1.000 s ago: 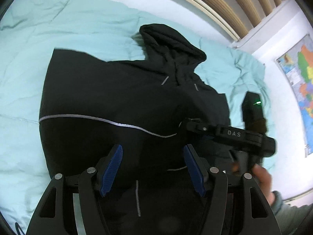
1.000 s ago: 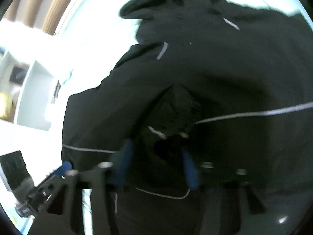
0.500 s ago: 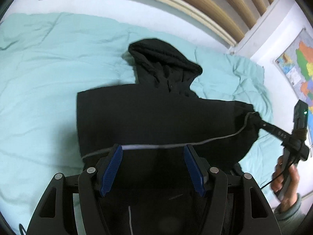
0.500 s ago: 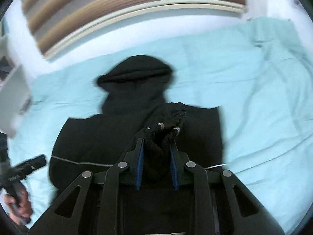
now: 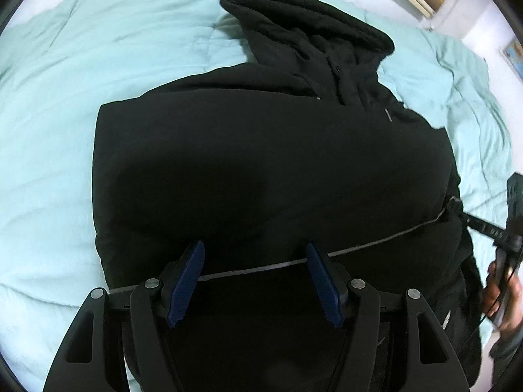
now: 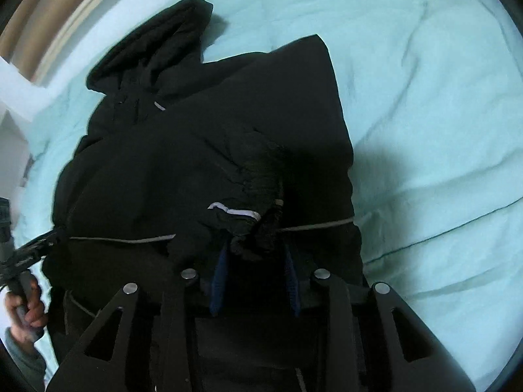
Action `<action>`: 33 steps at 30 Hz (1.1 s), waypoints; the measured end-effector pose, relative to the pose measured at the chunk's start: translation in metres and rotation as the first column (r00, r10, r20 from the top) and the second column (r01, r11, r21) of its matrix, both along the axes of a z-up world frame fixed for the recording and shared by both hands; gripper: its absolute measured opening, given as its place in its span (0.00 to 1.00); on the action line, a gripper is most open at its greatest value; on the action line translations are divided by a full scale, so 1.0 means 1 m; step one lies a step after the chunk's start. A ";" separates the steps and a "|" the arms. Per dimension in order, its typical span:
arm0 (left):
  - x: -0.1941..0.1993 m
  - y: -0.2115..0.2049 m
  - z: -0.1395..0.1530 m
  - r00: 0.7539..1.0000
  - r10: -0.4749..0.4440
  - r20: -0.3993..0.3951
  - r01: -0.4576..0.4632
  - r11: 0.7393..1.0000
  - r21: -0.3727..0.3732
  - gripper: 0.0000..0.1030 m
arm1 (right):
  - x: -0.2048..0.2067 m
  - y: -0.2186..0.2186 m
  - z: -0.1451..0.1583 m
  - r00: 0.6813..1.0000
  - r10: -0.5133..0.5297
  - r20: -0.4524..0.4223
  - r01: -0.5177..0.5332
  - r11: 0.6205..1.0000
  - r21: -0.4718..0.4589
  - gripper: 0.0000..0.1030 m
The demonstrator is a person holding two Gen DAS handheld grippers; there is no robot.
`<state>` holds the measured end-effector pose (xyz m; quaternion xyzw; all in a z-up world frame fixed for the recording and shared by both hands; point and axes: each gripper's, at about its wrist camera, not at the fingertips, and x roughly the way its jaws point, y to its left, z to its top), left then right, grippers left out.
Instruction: Fold large clothes
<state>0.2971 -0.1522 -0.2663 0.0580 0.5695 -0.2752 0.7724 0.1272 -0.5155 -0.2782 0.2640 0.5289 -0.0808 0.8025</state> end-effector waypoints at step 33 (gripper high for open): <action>-0.019 0.001 0.042 0.998 -0.027 0.063 0.028 1.000 -0.011 0.65 | 0.045 0.079 0.053 0.983 0.178 -0.054 -0.185 0.957 -0.222 0.56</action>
